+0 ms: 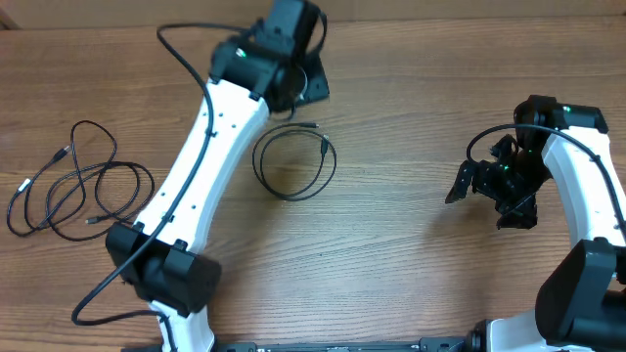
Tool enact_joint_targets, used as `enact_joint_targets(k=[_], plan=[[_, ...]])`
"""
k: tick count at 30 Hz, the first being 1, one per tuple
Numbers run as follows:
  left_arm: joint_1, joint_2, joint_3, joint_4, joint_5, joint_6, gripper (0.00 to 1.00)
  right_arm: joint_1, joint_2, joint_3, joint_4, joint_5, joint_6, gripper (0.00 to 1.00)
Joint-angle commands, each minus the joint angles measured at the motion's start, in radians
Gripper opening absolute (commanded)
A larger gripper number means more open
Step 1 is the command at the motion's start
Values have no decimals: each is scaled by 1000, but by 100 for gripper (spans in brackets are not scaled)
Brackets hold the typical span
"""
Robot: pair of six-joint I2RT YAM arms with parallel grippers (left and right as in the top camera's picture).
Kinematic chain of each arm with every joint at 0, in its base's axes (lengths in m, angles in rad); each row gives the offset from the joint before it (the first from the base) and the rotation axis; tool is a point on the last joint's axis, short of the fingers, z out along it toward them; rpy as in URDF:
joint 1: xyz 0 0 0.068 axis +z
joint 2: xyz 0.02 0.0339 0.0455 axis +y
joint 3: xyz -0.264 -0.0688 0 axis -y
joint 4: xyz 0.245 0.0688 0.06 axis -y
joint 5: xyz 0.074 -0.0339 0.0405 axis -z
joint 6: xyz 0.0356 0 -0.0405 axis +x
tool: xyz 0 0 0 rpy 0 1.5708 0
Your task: Untangle cables
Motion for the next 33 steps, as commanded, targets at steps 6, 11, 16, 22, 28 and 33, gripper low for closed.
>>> enact_joint_targets(k=[6,11,16,22,28,33], plan=[[11,195,92,3,45,-59,100,-3,-14,15,-1,-5,-3,100],[10,263,92,6,64,-230,100,-3,-14,15,-1,-6,-3,100],[6,341,92,13,46,-351,96,-3,-14,15,-1,-9,-3,100],[-7,446,92,27,45,-354,93,-3,-14,15,-1,-10,-3,100],[-23,529,92,37,24,-354,85,-3,-14,15,-1,-9,-3,100],[-34,537,92,33,-53,-354,79,-3,-14,15,-1,-9,-3,100]])
